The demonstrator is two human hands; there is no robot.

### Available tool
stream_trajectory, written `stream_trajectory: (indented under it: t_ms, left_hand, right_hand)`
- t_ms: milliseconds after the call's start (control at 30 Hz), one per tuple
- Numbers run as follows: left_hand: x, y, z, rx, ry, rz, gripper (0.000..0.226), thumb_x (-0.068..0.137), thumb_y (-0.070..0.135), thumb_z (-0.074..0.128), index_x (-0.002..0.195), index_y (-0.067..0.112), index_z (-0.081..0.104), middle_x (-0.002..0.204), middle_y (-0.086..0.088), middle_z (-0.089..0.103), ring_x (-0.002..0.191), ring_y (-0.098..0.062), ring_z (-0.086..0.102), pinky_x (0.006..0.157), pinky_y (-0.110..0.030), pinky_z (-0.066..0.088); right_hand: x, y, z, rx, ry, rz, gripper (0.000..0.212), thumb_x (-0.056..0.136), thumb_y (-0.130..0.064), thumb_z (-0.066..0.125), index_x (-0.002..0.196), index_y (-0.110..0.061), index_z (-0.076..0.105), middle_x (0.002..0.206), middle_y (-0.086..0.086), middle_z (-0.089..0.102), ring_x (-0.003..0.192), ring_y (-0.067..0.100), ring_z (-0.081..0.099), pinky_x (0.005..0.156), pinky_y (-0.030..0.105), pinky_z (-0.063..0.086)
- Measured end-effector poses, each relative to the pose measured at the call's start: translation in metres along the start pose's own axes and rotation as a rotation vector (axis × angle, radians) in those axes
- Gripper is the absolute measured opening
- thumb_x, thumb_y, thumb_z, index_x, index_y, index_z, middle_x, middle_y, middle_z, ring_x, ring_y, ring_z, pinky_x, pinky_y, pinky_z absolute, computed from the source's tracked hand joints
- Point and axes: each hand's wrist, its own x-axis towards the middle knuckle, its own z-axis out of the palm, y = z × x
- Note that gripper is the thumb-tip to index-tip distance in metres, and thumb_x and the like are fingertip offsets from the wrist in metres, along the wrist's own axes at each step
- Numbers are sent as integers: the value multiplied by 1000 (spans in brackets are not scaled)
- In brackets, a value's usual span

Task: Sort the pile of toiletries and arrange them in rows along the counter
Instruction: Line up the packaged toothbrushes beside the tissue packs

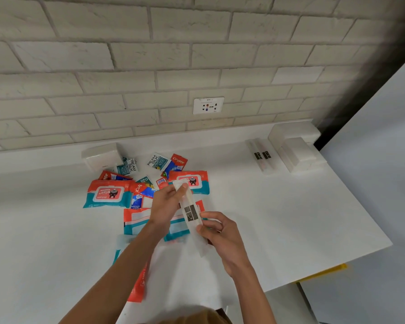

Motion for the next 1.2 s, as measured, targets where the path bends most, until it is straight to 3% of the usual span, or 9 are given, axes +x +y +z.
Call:
stream_trajectory:
  t_ms: [267,367,467,567,700,833,1000,1200]
  left_hand:
    - [13,3,-3,-5,-3,12,36,78,40,84,108,24,74,106,3,79,99,-21,77,92,-52,61]
    - [12,-3,-5,-39,8,8,34,80,36,85,110,23,74,108,0,79,99,-22,77,92,-53,61]
    - [6,-6,-7,-87,-27,9,31,81,27,84,107,14,73,110,-5,78,99,-23,77,90,-50,62]
    - [-1,-10,-11,-29,-64,-13,32,81,25,84,108,15,72,107,-4,79,97,-22,78,87,-46,63]
    - [0,-22,-19,137,-231,-28,36,68,34,89,102,25,81,110,-1,78,101,-21,76,88,-44,63]
    - [-2,-25,-15,418,-396,36,25,78,23,89,101,30,83,111,11,77,104,-14,72,85,-30,63]
    - [-9,-24,5,589,-609,89,32,80,22,88,111,18,81,99,7,80,95,-13,76,88,-29,61]
    - [-10,-34,43,673,-587,71,27,78,25,90,101,21,76,95,8,77,92,-12,73,84,-23,61]
  right_hand:
    - [2,7,-24,-58,37,36,18,91,-13,83,109,-15,79,98,2,82,83,10,75,67,15,52]
    - [9,15,-33,-122,151,-7,12,91,-17,80,102,-23,82,93,0,81,85,12,73,71,25,55]
    - [18,23,-42,-28,326,-47,8,92,-18,82,98,-24,82,99,1,80,96,21,76,81,38,66]
    - [23,20,-50,94,458,-97,9,90,-21,86,98,-20,81,100,3,81,95,22,76,81,36,65]
    - [35,10,-60,233,585,-113,28,86,-21,90,108,-14,76,101,7,81,92,20,79,86,38,65]
    - [51,-7,-68,281,575,-136,33,85,-20,91,112,-11,73,102,8,81,96,24,79,88,41,65]
    - [66,-28,-73,237,434,-170,21,92,-18,83,108,-7,77,101,9,82,103,31,77,93,44,63]
    - [86,-32,-83,224,400,-134,20,98,-22,78,104,-3,79,100,12,82,95,25,78,80,32,64]
